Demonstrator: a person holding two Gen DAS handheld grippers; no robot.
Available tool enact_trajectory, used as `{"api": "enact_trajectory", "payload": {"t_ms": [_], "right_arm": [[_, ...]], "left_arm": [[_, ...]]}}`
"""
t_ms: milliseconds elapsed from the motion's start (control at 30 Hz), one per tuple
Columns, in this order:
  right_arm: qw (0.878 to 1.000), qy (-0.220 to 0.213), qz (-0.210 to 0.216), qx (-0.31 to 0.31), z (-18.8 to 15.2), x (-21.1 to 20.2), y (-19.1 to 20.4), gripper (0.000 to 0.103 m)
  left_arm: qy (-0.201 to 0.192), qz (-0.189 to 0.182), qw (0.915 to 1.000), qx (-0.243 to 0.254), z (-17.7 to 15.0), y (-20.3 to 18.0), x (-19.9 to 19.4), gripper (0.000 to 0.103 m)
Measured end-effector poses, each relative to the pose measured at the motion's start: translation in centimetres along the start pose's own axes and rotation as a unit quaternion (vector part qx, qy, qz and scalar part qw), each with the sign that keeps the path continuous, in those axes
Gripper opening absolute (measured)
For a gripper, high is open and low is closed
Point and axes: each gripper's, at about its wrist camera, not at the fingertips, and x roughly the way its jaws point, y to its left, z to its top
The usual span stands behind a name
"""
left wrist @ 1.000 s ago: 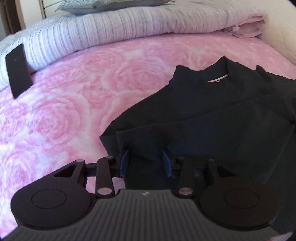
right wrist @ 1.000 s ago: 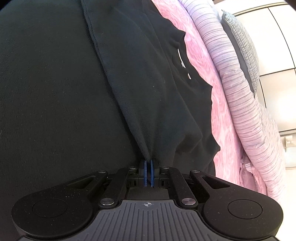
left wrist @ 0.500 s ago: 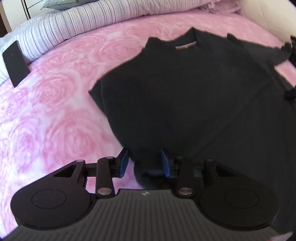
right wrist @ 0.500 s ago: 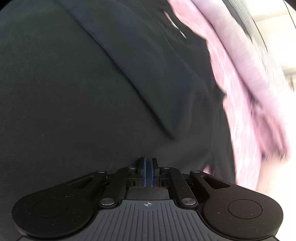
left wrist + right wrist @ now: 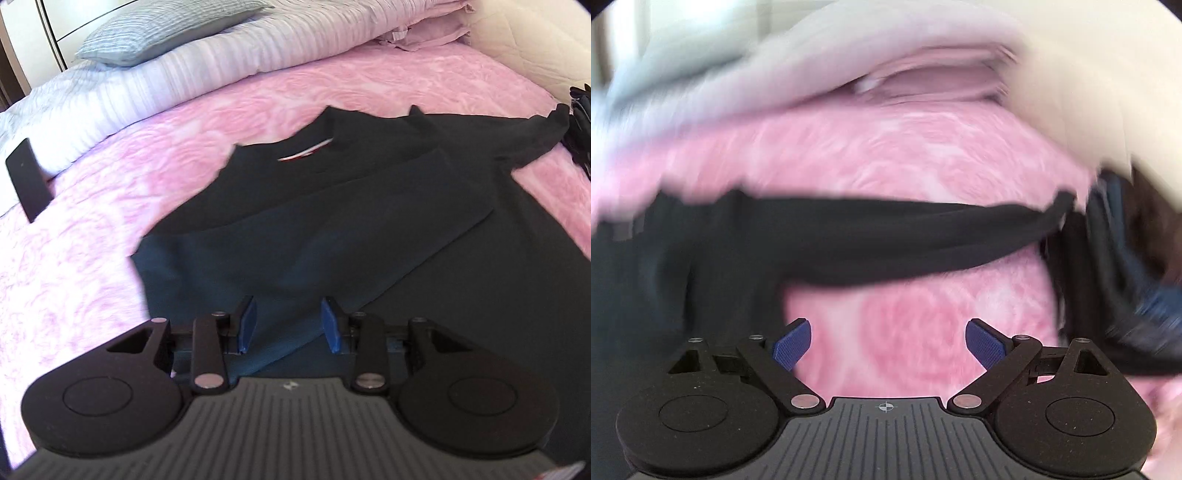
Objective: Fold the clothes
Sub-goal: 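Fold the held side over the body with the right tool and release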
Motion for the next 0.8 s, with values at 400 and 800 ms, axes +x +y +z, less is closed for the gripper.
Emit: {"api": "enact_trajectory", "payload": {"t_ms": [400,800], "right_arm": [[0.966,-0.076,-0.039,0.243,7.0,12.7,-16.2,0.093],[0.976,-0.108,-0.063,0.179,10.8,16.0,-13.8,0.006]], "left_arm": [[0.029,-0.051,0.9969,0.051,7.6,-15.7,2.9,0.034],[0.002,-0.012,0.9999,-0.009,6.8,-13.6,0.5,0.034]]}}
